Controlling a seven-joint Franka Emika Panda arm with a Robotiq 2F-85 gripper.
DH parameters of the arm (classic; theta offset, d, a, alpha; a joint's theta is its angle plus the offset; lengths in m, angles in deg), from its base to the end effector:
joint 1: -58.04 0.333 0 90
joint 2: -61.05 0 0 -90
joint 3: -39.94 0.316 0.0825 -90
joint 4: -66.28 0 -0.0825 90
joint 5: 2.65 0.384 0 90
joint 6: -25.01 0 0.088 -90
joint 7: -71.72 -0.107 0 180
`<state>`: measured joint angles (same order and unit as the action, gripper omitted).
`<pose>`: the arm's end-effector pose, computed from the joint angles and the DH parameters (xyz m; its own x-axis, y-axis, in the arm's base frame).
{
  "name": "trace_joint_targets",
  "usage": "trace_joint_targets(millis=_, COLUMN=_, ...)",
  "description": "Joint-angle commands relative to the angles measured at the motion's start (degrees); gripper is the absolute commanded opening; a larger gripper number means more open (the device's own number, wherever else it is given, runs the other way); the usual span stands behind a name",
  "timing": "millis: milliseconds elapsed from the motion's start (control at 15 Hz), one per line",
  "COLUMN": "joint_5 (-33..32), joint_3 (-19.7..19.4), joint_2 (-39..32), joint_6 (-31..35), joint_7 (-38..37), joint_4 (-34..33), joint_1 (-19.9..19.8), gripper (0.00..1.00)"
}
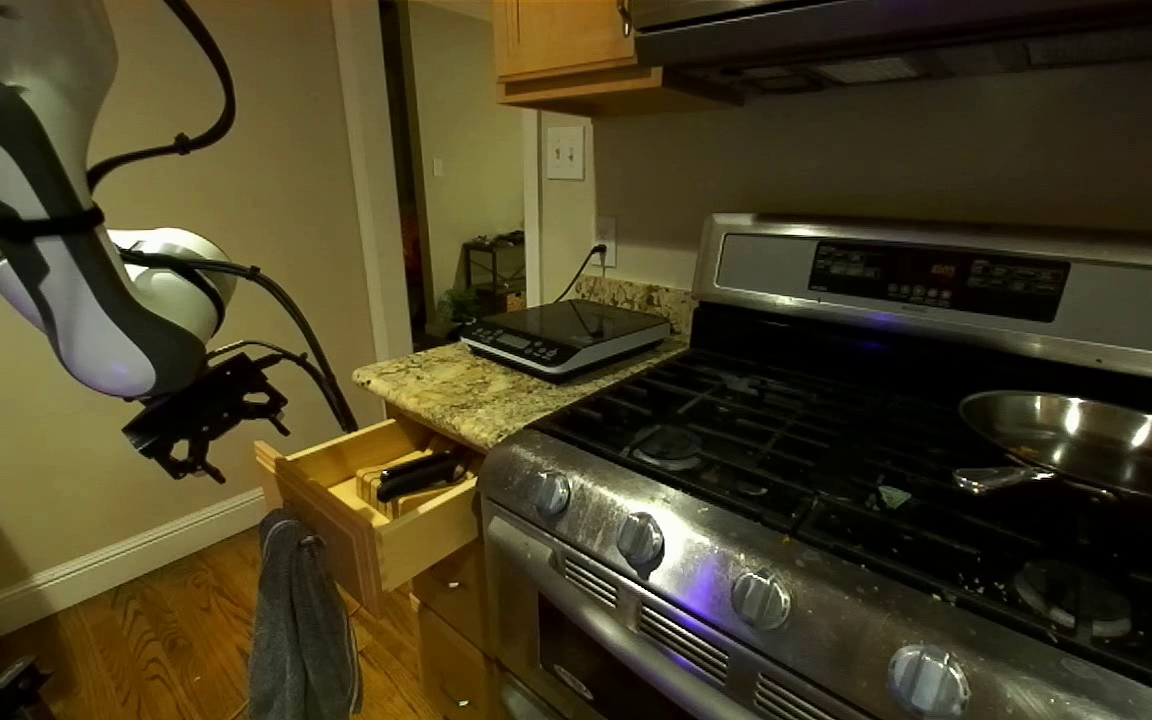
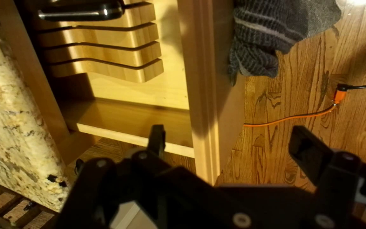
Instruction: Close the drawer
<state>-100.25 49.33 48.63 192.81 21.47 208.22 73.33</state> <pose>0.3682 0.2416 0.2022 0.3144 0.9282 0.1993 0.8165 -0.3714 0.4420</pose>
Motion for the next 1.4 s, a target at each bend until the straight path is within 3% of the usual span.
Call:
trace_joint_targets(millis=0, joint_5=0.0, joint_3=0.0, joint_2=0.0, joint_6=0.0, joint_7=0.0, joint_4=0.0, joint_1=0.0, gripper=1.0)
trace_joint_targets(millis=267, joint_5=0.4, joint_3=0.1, joint_2=0.3, joint_6=0.1, joint_7=0.1, joint_4=0.3, joint_1=0.0, gripper=1.0)
trace_joint_targets(millis=667, joint_5=6.2, joint_3=1.5, joint_2=4.3, joint_6=-0.9, joint_7=1.1, joint_4=3.3, joint_1=1.0, gripper=1.0)
trace_joint_targets(millis=1000, joint_5=16.9, joint_3=3.7, joint_2=7.1, joint_6=-5.0, joint_7=2.4, joint_4=7.0, joint_1=1.4, gripper=1.0)
trace_joint_targets(millis=1333, joint_5=27.0, joint_3=5.9, joint_2=8.6, joint_6=-4.4, joint_7=4.7, joint_4=10.1, joint_1=0.8, gripper=1.0)
